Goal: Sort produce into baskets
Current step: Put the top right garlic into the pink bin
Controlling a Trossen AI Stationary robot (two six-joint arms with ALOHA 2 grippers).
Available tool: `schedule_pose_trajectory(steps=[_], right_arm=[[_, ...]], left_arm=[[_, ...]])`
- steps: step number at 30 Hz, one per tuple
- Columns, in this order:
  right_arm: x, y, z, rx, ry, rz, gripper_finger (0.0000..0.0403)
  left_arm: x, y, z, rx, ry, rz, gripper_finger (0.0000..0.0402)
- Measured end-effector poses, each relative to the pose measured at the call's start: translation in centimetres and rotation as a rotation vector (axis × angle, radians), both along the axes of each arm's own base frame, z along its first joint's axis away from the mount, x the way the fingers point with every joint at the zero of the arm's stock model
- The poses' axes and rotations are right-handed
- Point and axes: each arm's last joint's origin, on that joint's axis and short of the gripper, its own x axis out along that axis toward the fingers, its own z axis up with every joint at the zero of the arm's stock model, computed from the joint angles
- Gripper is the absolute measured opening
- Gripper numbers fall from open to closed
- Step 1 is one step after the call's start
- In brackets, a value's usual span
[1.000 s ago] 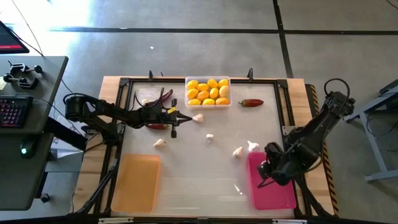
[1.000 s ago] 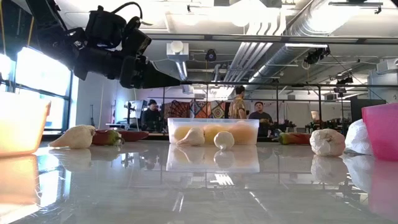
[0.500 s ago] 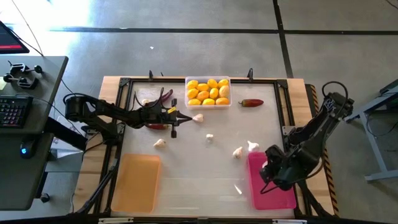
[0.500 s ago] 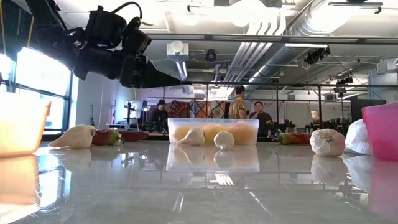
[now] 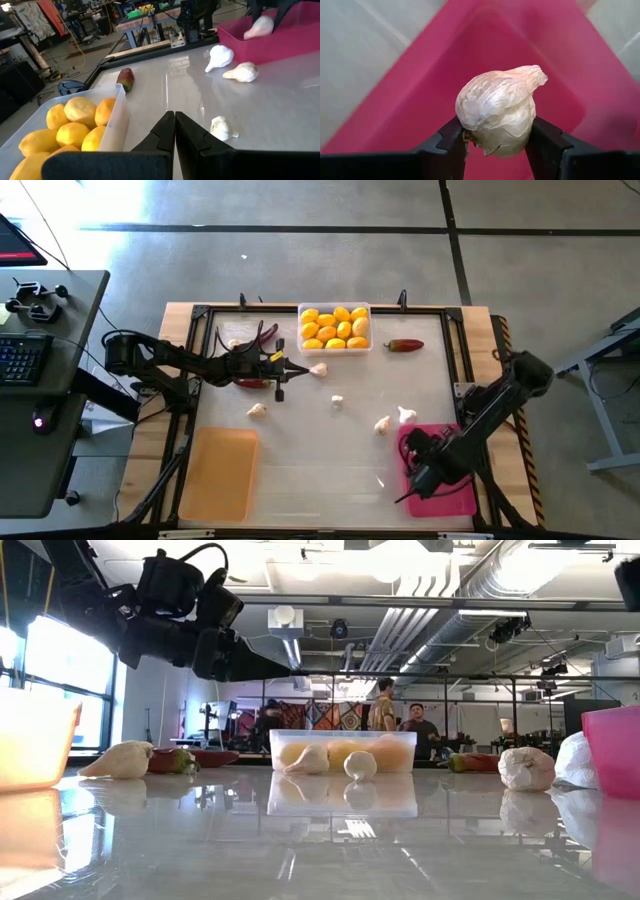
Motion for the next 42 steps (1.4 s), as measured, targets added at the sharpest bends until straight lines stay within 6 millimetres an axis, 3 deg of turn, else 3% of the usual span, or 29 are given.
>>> schedule_pose_trajectory(steps=[5,12,16,23,27,30,35,42], right_arm=[[0.5,0.6,-2.1,0.001,0.109,0.044,0.0162],[1.5,1.0,-3.0,0.068,0.127,0.064,0.0233],[1.7,1.0,-1.4,0.088,0.159,0.076,0.0261],[2.5,-0.3,3.9,0.033,0.149,0.079,0.026],[3.6,-2.6,6.8,0.014,0.012,0.077,0.0241],[4.7,-5.2,7.9,0.005,-0.056,0.077,0.0218],[6.4,-9.1,6.4,-0.036,-0.021,0.183,0.0196],[6.6,-15.0,3.7,0.043,0.102,-0.113,0.0219]], left_arm=[[0.0,0.0,0.0,-0.014,-0.001,0.003,0.0],[0.1,0.0,0.3,-0.005,-0.034,0.002,0.0],[0.1,0.0,0.4,-0.003,-0.044,0.002,0.0],[0.0,0.0,0.1,-0.071,-0.016,0.013,0.0],[0.0,0.0,-0.1,-0.094,-0.002,0.016,0.0],[0.0,0.0,-0.1,-0.094,0.001,0.016,0.0],[0.0,0.0,-0.2,-0.096,0.007,0.017,0.0],[-0.1,0.0,-0.3,-0.107,0.023,0.021,0.0]])
